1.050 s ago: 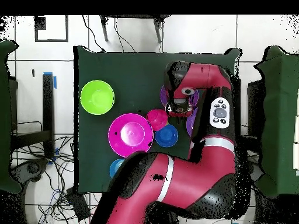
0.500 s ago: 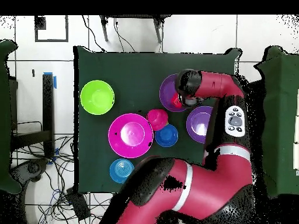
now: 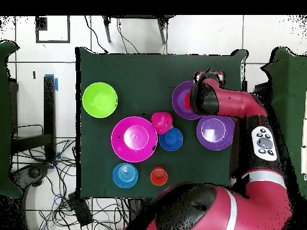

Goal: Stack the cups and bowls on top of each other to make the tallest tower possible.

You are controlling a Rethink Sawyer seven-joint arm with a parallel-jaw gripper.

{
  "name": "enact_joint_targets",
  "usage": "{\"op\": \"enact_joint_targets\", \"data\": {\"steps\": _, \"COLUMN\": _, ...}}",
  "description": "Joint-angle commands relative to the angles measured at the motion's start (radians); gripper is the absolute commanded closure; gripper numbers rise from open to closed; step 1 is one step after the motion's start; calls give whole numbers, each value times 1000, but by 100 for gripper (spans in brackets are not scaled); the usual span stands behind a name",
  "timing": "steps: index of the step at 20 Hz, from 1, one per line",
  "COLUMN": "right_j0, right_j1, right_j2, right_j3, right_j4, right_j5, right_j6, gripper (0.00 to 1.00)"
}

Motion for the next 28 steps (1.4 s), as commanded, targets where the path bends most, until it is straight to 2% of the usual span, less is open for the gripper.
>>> {"op": "enact_joint_targets", "data": {"steps": 1, "right_j0": 30, "right_j1": -93, "right_j2": 125, "right_j3": 217, "right_j4": -102, "right_j5": -189, "right_j6": 109, "gripper": 100}}
{"op": "enact_joint_targets", "data": {"steps": 7, "right_j0": 72, "right_j1": -151, "right_j2": 84, "right_j3": 286, "right_j4": -85, "right_j5": -211, "right_j6": 131, "gripper": 100}}
{"op": "enact_joint_targets", "data": {"steps": 8, "right_j0": 80, "right_j1": -159, "right_j2": 79, "right_j3": 296, "right_j4": -80, "right_j5": -196, "right_j6": 128, "gripper": 100}}
{"op": "enact_joint_targets", "data": {"steps": 9, "right_j0": 83, "right_j1": -172, "right_j2": 85, "right_j3": 307, "right_j4": -77, "right_j5": -138, "right_j6": 105, "gripper": 100}}
{"op": "enact_joint_targets", "data": {"steps": 13, "right_j0": 139, "right_j1": -205, "right_j2": 40, "right_j3": 348, "right_j4": -45, "right_j5": -123, "right_j6": 127, "gripper": 100}}
{"op": "enact_joint_targets", "data": {"steps": 17, "right_j0": 169, "right_j1": -217, "right_j2": 56, "right_j3": 381, "right_j4": 17, "right_j5": 135, "right_j6": 64, "gripper": 100}}
{"op": "enact_joint_targets", "data": {"steps": 20, "right_j0": 204, "right_j1": -209, "right_j2": 31, "right_j3": 429, "right_j4": 53, "right_j5": 96, "right_j6": 140, "gripper": 100}}
{"op": "enact_joint_targets", "data": {"steps": 22, "right_j0": 222, "right_j1": -201, "right_j2": 21, "right_j3": 473, "right_j4": 101, "right_j5": 87, "right_j6": 202, "gripper": 100}}
{"op": "enact_joint_targets", "data": {"steps": 28, "right_j0": 376, "right_j1": -127, "right_j2": -83, "right_j3": 467, "right_j4": 118, "right_j5": 66, "right_j6": 228, "gripper": 100}}
